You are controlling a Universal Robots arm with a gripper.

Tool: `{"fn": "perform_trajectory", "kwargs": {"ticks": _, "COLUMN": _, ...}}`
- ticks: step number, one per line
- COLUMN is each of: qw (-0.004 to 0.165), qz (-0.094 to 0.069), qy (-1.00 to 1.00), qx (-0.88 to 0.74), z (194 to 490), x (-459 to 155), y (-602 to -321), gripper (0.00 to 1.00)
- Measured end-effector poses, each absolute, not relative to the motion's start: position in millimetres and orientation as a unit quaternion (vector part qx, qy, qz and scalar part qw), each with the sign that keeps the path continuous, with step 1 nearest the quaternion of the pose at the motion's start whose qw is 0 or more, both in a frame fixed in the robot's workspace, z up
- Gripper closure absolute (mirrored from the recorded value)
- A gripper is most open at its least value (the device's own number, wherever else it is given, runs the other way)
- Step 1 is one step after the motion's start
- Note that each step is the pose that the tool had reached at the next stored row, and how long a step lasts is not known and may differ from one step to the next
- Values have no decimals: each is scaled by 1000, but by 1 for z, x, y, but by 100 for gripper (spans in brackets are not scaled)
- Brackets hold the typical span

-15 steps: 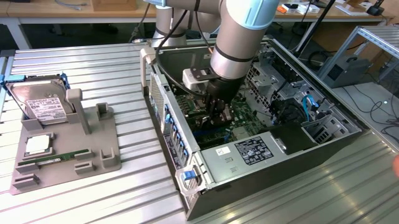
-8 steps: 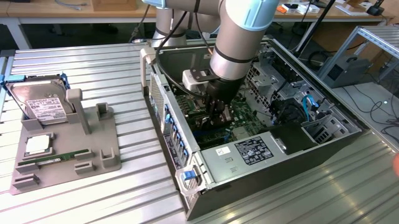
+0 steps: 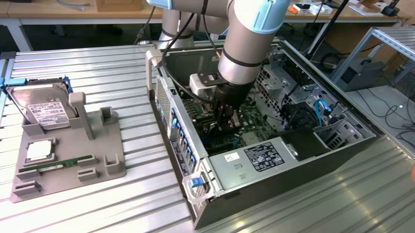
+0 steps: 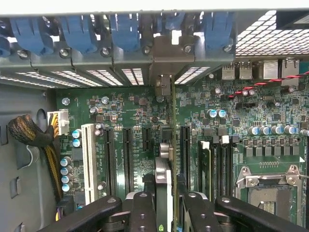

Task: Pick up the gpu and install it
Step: 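Insert the gpu into the slot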

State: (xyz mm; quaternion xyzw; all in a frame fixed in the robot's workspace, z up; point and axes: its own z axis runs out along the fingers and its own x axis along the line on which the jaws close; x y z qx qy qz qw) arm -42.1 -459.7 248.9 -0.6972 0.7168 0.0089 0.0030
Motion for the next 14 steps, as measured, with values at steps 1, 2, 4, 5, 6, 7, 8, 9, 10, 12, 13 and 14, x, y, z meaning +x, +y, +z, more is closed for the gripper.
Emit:
{"fn": "perform_trajectory", "kwargs": {"ticks": 1, "qw": 3, "qz": 9, "qy": 717, "qx": -697, "z": 249, "x": -42, "y": -460, "gripper": 73}}
{"fn": "perform_trajectory", "kwargs": {"ticks": 2, "qw": 3, "qz": 9, "qy": 717, "qx": -697, "z": 249, "x": -42, "y": -460, "gripper": 73}}
{"fn": "perform_trajectory", "kwargs": {"ticks": 4, "qw": 3, "qz": 9, "qy": 717, "qx": -697, "z": 249, "x": -42, "y": -460, "gripper": 73}}
{"fn": "perform_trajectory", "kwargs": {"ticks": 5, "qw": 3, "qz": 9, "qy": 717, "qx": -697, "z": 249, "x": -42, "y": -460, "gripper": 73}}
{"fn": "perform_trajectory", "kwargs": {"ticks": 6, "qw": 3, "qz": 9, "qy": 717, "qx": -697, "z": 248, "x": -42, "y": -460, "gripper": 73}}
{"fn": "perform_trajectory", "kwargs": {"ticks": 7, "qw": 3, "qz": 9, "qy": 717, "qx": -697, "z": 248, "x": -42, "y": -460, "gripper": 73}}
{"fn": "perform_trajectory", "kwargs": {"ticks": 8, "qw": 3, "qz": 9, "qy": 717, "qx": -697, "z": 248, "x": -42, "y": -460, "gripper": 73}}
{"fn": "perform_trajectory", "kwargs": {"ticks": 9, "qw": 3, "qz": 9, "qy": 717, "qx": -697, "z": 248, "x": -42, "y": -460, "gripper": 73}}
{"fn": "perform_trajectory", "kwargs": {"ticks": 10, "qw": 3, "qz": 9, "qy": 717, "qx": -697, "z": 248, "x": -42, "y": -460, "gripper": 73}}
{"fn": "perform_trajectory", "kwargs": {"ticks": 12, "qw": 3, "qz": 9, "qy": 717, "qx": -697, "z": 248, "x": -42, "y": -460, "gripper": 73}}
{"fn": "perform_trajectory", "kwargs": {"ticks": 13, "qw": 3, "qz": 9, "qy": 717, "qx": -697, "z": 247, "x": -42, "y": -460, "gripper": 66}}
{"fn": "perform_trajectory", "kwargs": {"ticks": 14, "qw": 3, "qz": 9, "qy": 717, "qx": -697, "z": 248, "x": -42, "y": -460, "gripper": 66}}
